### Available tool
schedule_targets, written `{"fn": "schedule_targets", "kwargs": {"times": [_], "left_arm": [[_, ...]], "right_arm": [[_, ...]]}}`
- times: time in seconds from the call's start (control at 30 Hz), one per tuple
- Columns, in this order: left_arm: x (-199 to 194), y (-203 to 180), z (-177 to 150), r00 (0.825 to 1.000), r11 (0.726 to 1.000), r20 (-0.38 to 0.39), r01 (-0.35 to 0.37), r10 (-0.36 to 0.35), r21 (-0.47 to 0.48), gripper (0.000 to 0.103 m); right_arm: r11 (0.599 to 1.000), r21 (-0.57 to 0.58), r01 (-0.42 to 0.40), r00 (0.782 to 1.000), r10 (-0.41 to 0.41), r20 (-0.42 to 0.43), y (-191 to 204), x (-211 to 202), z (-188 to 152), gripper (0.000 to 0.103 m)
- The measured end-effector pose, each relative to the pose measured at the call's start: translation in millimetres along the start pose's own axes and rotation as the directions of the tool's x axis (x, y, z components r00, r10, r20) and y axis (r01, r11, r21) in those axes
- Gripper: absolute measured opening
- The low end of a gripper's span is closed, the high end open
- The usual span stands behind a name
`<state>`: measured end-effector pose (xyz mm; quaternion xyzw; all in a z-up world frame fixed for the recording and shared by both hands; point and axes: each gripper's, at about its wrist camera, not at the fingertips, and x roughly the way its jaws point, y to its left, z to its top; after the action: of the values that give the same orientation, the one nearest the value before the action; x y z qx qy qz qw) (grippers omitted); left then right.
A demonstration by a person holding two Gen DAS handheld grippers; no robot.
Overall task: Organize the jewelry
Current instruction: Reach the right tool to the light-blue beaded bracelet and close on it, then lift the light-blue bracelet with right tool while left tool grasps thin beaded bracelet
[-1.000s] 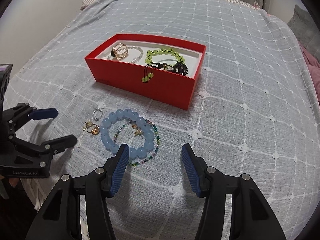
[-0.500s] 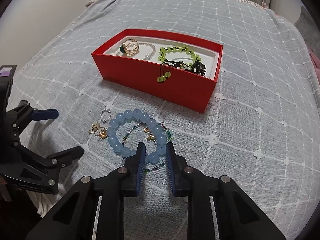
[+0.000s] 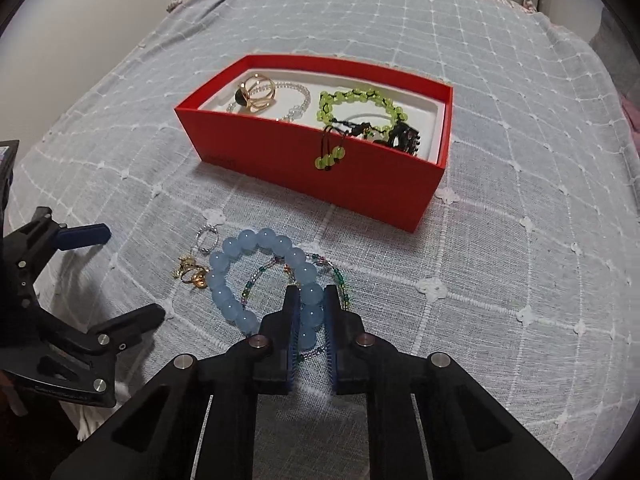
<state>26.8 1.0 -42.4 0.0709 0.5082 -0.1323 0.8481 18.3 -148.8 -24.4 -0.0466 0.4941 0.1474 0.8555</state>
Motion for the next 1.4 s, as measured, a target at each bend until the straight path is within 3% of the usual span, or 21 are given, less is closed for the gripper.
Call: {"fn": "schedule_targets", "kwargs": {"times": [0.23,0.5,0.9,1.07,1.2,1.4], "left_arm": [[-16.8,-14.1,2.3,0.997,0.998,0.070,0.032,-0.037,0.062,0.102],[-27.5,-41.8,10.6,0.987,0.988,0.131,0.082,-0.098,0.129,0.088],[-25.3,-70.4,26.6,0.976,0.977,0.132,0.154,-0.173,0.146,0.080],[-20.6,-78.0,33.4,0.974,0.976,0.124,0.172,-0.189,0.133,0.074],[-16.1,-82.2,34.9,0.975,0.975,0.104,0.181,-0.195,0.129,0.059],[-8.5,-87.2,36.7,0.977,0.975,0.087,0.181,-0.192,0.127,0.049]], "right_arm": [[1.000,0.020,-0.024,0.997,0.022,0.080,-4.8,-33.0,3.4,0.012],[0.997,0.063,-0.048,0.988,0.038,0.153,-23.3,-68.9,-4.8,0.012],[0.990,0.114,-0.088,0.974,0.062,0.220,-49.2,-111.0,-17.8,0.012],[0.986,0.163,-0.044,0.984,0.015,0.175,-71.2,-102.1,-24.7,0.012],[0.979,0.202,0.027,0.993,-0.050,0.107,-92.1,-83.5,-34.2,0.012],[0.971,0.228,0.076,0.996,-0.085,0.031,-114.2,-64.6,-50.0,0.012]]}}
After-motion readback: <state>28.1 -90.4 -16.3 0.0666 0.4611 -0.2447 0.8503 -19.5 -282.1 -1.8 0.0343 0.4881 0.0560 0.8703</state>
